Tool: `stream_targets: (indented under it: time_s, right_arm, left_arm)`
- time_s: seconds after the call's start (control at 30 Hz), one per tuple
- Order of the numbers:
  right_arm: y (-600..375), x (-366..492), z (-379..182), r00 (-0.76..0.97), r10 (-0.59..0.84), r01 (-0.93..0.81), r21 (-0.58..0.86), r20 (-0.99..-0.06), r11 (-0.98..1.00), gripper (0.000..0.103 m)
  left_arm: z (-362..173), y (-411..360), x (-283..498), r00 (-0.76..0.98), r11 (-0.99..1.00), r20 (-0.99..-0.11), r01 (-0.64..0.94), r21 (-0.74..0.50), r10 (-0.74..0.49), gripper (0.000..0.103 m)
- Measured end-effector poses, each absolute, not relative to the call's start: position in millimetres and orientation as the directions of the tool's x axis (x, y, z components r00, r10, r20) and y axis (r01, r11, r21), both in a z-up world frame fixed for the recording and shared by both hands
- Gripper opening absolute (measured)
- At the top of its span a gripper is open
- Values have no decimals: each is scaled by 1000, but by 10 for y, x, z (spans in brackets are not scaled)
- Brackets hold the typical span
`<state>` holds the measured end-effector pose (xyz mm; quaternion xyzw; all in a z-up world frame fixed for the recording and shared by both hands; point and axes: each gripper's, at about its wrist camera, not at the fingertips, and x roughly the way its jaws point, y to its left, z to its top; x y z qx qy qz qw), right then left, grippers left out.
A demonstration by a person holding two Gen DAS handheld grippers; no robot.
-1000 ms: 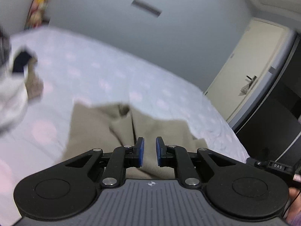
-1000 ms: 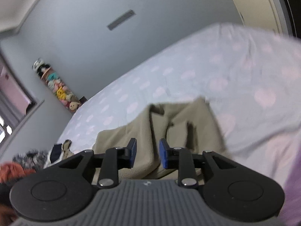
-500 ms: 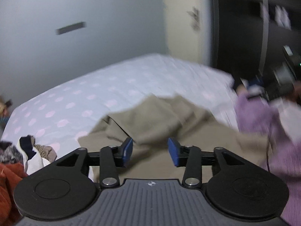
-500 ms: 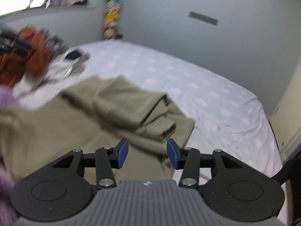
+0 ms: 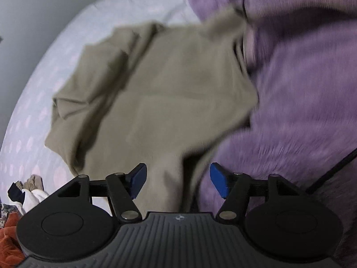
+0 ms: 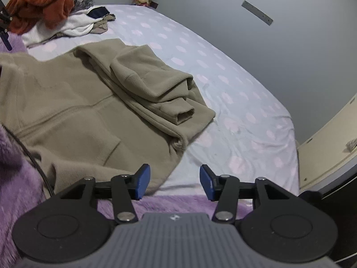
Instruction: Fold clothes
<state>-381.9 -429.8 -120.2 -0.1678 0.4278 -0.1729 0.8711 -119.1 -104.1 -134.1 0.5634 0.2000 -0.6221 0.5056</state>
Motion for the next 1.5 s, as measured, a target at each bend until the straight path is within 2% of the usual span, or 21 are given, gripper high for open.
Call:
stream_targets:
  time_s: [0.27,0.37,0.43,0.5,0.6,0.67,0.7,0.87,1.0,1.03,1.07,1.17,1.23,1.27,1.3,1.4,1.5]
  right_arm:
    - [-3909,-3738,-1391,521,-429,-149,-574,-738,805,53]
    - [-3806,-3691,-1516,491,-415,-246,-579,-766,777,53]
    - [-3760,-3655,-1589,478,-393,-295,-565,-786,771,53]
    - [-3713,-3618,-1651,470,-357,-339,-538,-807,772,53]
    - [-3591,-3554,-1779,453,-307,-420,-504,-837,754,54]
    - [-3486,-3524,-1904,439,-303,-490,-508,-846,708,61]
    - [-3443,-3514,-1960,439,-306,-522,-517,-845,679,62]
    - [-3332,-3473,-2129,474,-302,-629,-557,-828,542,70]
    - [-3319,-3477,-2135,496,-246,-672,-548,-833,499,69]
    - [-3304,-3494,-2139,503,-233,-680,-548,-832,487,67]
    - [-3293,-3509,-2140,505,-224,-684,-545,-833,484,62]
    - [-3305,-3519,-2114,502,-219,-665,-535,-837,521,56]
    - [-3341,-3529,-2071,511,-230,-617,-539,-828,574,49]
    - [-3367,-3544,-2044,522,-236,-584,-545,-819,601,46]
    - [-3404,-3555,-2006,537,-243,-544,-552,-808,632,42]
    - [-3569,-3571,-1849,588,-273,-392,-564,-762,727,36]
    - [-3796,-3548,-1644,623,-321,-208,-547,-713,811,33]
  left_arm:
    - [-1506,-1093,-1170,224,-420,-913,832,362,-342,61]
    - [-1504,-1123,-1166,224,-400,-917,847,351,-329,46]
    - [-1503,-1119,-1153,226,-378,-915,857,349,-334,29]
    - [-1502,-1111,-1138,227,-354,-912,868,349,-342,21]
    - [-1501,-1099,-1116,230,-317,-907,882,348,-354,16]
    - [-1496,-1095,-1110,232,-300,-904,888,347,-359,16]
    - [-1490,-1088,-1109,233,-300,-903,888,348,-360,16]
    - [-1500,-1053,-1108,229,-339,-900,869,360,-371,25]
    - [-1487,-1057,-1032,229,-336,-902,871,358,-366,47]
    - [-1488,-1065,-1010,229,-333,-903,873,356,-363,47]
    - [-1488,-1072,-995,222,-335,-907,876,347,-359,47]
    - [-1513,-1097,-959,206,-313,-918,895,316,-339,45]
    - [-1532,-1115,-936,195,-297,-925,908,296,-326,29]
    - [-1541,-1124,-924,190,-288,-928,914,286,-320,26]
    - [-1525,-1122,-903,186,-271,-927,921,280,-326,21]
    - [-1411,-1106,-789,182,-180,-909,948,264,-374,14]
    - [-1219,-1106,-583,201,-53,-873,967,249,-444,12]
